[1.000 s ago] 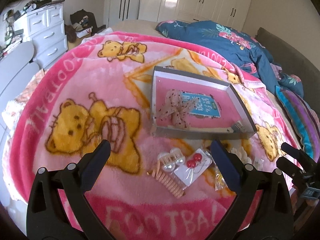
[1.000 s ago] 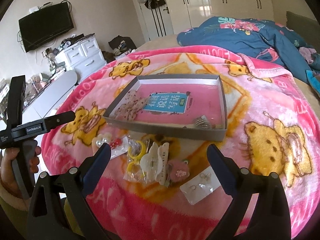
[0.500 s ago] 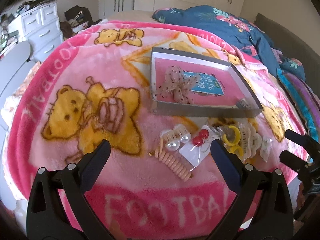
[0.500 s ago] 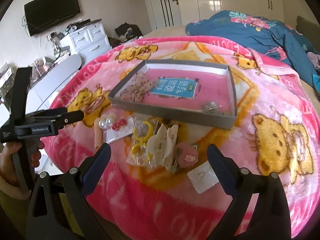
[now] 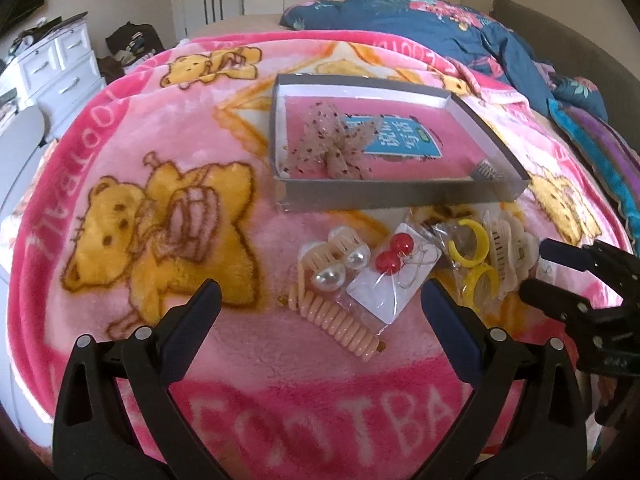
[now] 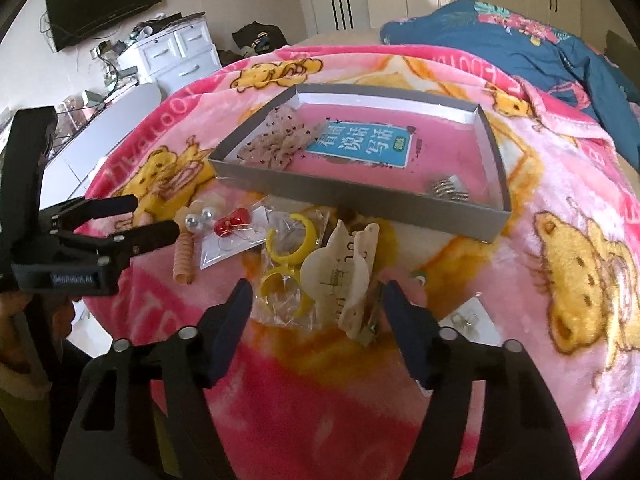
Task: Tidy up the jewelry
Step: 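Grasp the white claw clip with the right tool while the left grasps the pearl clip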
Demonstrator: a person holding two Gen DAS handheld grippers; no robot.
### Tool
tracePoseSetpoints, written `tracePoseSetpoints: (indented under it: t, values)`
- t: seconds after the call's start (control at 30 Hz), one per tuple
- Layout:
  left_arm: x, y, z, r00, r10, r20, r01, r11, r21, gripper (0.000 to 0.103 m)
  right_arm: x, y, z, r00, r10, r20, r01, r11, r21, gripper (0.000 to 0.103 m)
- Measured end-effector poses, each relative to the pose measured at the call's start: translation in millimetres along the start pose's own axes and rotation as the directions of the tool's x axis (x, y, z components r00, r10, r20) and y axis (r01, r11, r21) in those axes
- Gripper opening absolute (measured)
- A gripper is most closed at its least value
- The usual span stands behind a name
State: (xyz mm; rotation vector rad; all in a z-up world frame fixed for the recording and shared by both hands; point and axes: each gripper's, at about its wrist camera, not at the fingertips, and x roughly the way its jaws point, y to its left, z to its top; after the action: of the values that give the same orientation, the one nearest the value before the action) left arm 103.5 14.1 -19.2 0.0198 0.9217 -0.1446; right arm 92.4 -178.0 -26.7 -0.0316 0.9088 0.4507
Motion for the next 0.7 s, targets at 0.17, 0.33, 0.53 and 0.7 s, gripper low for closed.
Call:
tracePoseSetpoints:
  t: [0.17, 0.33, 0.53, 0.7]
  values:
    - [4.5, -3.2, 1.3, 1.0, 0.005, 0.012, -0.005, 1.0, 0.026, 0.09, 14.6, -0.4, 1.0, 1.0, -0.011, -0.019, 0.011, 1.0, -0.003, 0.055]
    - [14.9, 6.1, 5.0, 1.0, 0.008, -0.005, -0.009, 1.0, -0.012, 0.084, 22.0, -6.2, 0.1, 1.0, -0.017, -0.017, 0.017, 1.0, 0.014, 0.036]
    - [33.6, 23.0, 9.6, 0.997, -0.064, -0.051, 0.058, 0.991, -0.117, 0.073, 13.9, -16.8, 0.5, 1.0, -0.008, 0.028, 0.006, 0.999, 0.048, 0.036]
    - [45.6, 21.4, 13.8, 0.993, -0.097, -0.062, 0.087, 0.984, -0.153, 0.065, 2.8, -24.7, 2.4, 0.998, -0.005, 0.067, 0.0, 0.998, 0.07, 0.036]
